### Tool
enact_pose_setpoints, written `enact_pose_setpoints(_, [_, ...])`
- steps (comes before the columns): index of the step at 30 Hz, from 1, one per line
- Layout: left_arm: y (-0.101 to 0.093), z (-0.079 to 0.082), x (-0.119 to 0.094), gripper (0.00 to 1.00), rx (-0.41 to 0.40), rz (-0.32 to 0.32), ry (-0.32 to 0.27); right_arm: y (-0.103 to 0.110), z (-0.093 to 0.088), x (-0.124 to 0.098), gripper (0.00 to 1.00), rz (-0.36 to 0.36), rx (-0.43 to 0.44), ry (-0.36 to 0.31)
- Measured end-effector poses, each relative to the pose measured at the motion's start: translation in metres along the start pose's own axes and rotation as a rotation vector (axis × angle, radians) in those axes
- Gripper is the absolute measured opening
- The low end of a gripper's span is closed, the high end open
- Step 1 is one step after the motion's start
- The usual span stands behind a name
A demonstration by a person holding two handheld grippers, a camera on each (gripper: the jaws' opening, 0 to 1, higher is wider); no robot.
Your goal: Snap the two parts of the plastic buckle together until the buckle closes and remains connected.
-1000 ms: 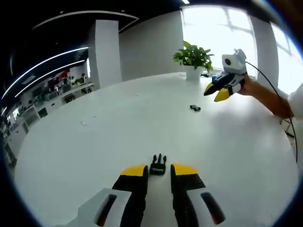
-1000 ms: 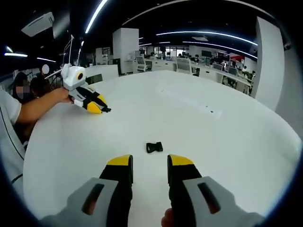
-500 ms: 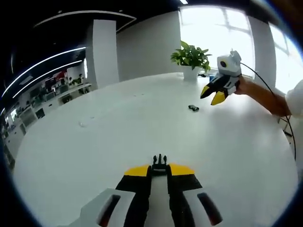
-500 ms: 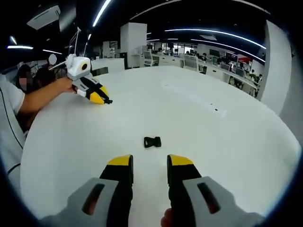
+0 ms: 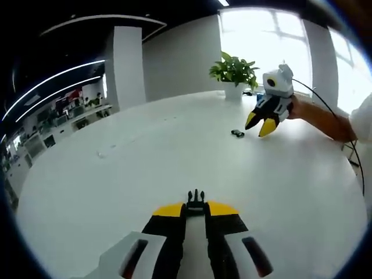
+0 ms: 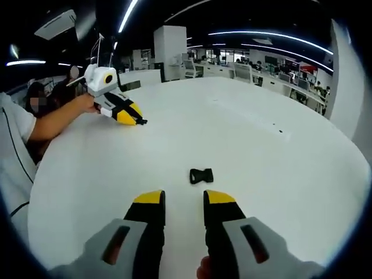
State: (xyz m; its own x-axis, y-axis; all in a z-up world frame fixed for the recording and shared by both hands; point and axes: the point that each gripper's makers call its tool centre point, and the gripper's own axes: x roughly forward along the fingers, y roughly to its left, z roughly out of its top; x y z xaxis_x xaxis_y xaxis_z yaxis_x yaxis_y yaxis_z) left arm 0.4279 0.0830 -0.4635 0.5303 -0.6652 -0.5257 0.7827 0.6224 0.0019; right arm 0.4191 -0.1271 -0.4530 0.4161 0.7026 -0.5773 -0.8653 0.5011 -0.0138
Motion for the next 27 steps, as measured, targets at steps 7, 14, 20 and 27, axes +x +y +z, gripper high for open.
enact_pose_setpoints(7, [-0.003,0.001,0.002,0.13,-0.008,-0.021,-0.017,-0.003,-0.002,0.006,0.27,-0.006,-0.025,0.029])
enact_pose_setpoints(14, [-0.003,0.001,0.002,0.13,-0.009,-0.023,-0.020,-0.003,0.000,0.010,0.33,-0.012,-0.028,0.022])
enact_pose_setpoints(20, [-0.006,0.002,0.001,0.13,0.003,-0.024,-0.019,-0.002,0.000,0.012,0.35,-0.008,-0.025,0.021])
enact_pose_setpoints(27, [-0.010,0.003,-0.001,0.13,0.003,-0.026,-0.021,-0.002,0.002,0.020,0.38,0.014,-0.036,0.024])
